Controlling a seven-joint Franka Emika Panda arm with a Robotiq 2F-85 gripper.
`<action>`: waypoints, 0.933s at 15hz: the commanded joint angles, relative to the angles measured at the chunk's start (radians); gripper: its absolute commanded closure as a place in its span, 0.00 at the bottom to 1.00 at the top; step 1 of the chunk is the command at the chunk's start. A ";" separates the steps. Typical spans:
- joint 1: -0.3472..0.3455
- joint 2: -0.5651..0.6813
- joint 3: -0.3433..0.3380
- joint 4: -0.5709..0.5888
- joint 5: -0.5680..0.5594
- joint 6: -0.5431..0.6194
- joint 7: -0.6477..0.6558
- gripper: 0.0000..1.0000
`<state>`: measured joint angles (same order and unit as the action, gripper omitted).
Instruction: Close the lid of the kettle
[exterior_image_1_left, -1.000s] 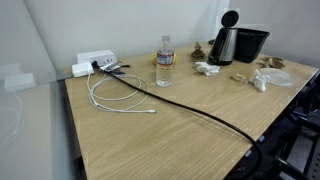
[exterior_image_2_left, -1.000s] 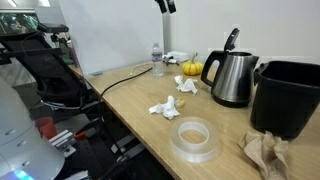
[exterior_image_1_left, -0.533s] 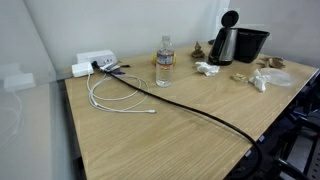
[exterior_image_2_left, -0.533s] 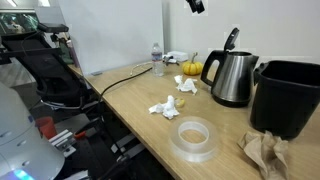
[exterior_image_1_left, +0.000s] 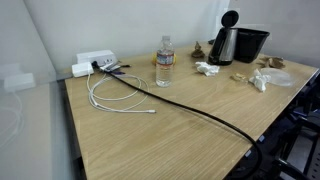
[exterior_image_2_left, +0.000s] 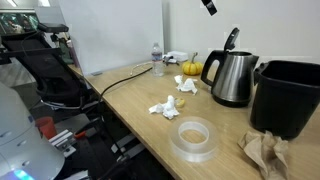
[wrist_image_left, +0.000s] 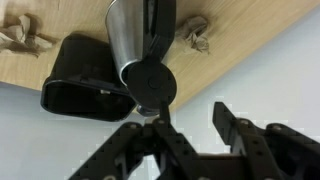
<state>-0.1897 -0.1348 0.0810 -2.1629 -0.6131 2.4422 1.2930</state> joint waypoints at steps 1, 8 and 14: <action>0.018 0.044 -0.026 0.033 -0.088 -0.025 0.122 0.81; 0.048 0.103 -0.074 0.059 -0.202 -0.042 0.268 1.00; 0.061 0.123 -0.106 0.043 -0.269 -0.010 0.327 1.00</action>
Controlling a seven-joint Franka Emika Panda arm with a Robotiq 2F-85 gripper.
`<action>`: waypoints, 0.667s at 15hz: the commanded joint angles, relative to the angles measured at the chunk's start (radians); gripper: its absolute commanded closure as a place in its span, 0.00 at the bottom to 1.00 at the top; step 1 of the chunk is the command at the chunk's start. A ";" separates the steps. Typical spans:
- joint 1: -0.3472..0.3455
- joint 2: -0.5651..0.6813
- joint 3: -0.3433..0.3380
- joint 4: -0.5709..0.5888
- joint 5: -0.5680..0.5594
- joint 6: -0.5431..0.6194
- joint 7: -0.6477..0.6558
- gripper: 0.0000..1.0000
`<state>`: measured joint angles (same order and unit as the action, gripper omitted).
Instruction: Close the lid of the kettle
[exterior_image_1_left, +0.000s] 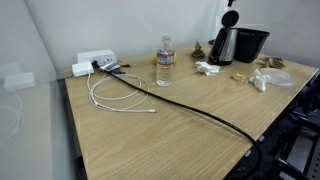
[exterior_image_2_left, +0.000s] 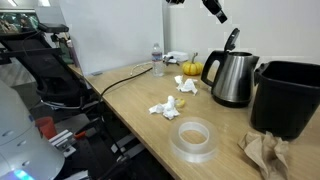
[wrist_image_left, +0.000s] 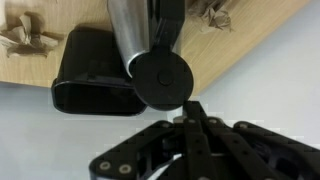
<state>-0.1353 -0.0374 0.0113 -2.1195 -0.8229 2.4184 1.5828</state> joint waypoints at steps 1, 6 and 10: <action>0.001 0.039 -0.050 -0.002 -0.078 0.020 0.046 1.00; 0.026 0.068 -0.069 0.015 -0.105 -0.023 0.089 1.00; 0.036 0.072 -0.067 0.018 -0.109 -0.032 0.105 1.00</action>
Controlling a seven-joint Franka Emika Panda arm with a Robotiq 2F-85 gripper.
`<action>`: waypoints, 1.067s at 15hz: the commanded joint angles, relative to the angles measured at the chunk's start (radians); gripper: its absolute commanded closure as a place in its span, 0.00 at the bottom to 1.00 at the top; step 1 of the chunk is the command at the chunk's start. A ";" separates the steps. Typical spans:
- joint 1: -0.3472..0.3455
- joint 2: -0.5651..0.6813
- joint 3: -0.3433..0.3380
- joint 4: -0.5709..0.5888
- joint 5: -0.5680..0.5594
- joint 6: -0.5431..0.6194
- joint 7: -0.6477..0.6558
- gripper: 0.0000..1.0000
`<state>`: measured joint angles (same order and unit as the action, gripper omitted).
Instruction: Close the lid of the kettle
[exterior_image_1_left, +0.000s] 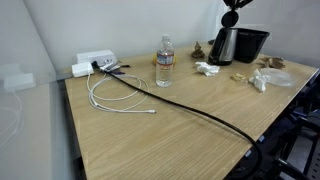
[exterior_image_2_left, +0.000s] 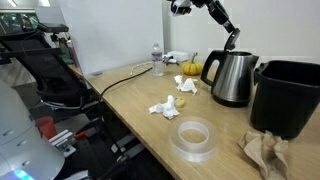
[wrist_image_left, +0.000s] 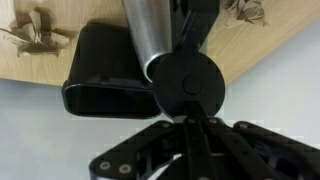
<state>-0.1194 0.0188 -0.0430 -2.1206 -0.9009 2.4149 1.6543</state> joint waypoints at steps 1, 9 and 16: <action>0.022 0.017 -0.013 0.019 -0.038 -0.033 0.042 1.00; 0.021 0.060 -0.026 0.044 -0.064 -0.039 0.091 1.00; 0.012 0.163 -0.072 0.102 -0.028 -0.018 0.075 1.00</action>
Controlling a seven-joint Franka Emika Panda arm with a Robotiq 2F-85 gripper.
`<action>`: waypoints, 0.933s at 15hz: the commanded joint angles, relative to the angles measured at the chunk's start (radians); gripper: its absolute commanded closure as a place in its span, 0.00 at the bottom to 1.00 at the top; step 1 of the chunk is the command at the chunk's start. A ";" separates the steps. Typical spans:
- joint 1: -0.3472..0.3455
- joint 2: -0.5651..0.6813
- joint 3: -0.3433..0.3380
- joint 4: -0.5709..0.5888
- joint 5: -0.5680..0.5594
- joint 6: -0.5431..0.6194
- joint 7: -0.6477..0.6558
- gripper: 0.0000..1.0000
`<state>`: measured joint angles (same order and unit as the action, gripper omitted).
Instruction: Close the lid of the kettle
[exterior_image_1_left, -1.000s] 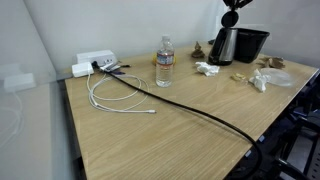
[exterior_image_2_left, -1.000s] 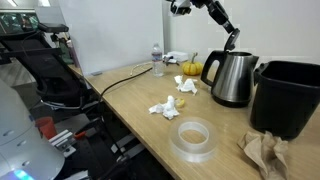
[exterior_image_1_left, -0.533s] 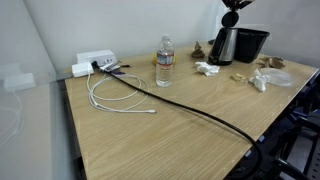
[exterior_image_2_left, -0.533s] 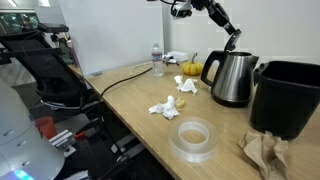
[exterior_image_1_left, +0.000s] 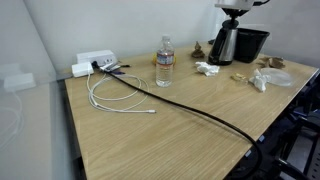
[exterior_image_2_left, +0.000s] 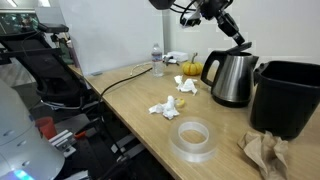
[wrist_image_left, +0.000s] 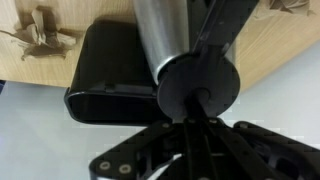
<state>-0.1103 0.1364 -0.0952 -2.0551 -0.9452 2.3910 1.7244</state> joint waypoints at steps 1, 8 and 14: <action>0.002 0.061 -0.027 0.046 0.023 0.005 0.003 1.00; -0.007 0.114 -0.054 0.080 0.141 0.011 -0.043 1.00; 0.005 0.078 -0.065 0.068 0.163 0.015 -0.066 1.00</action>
<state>-0.1128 0.2190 -0.1514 -1.9777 -0.8028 2.3915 1.6892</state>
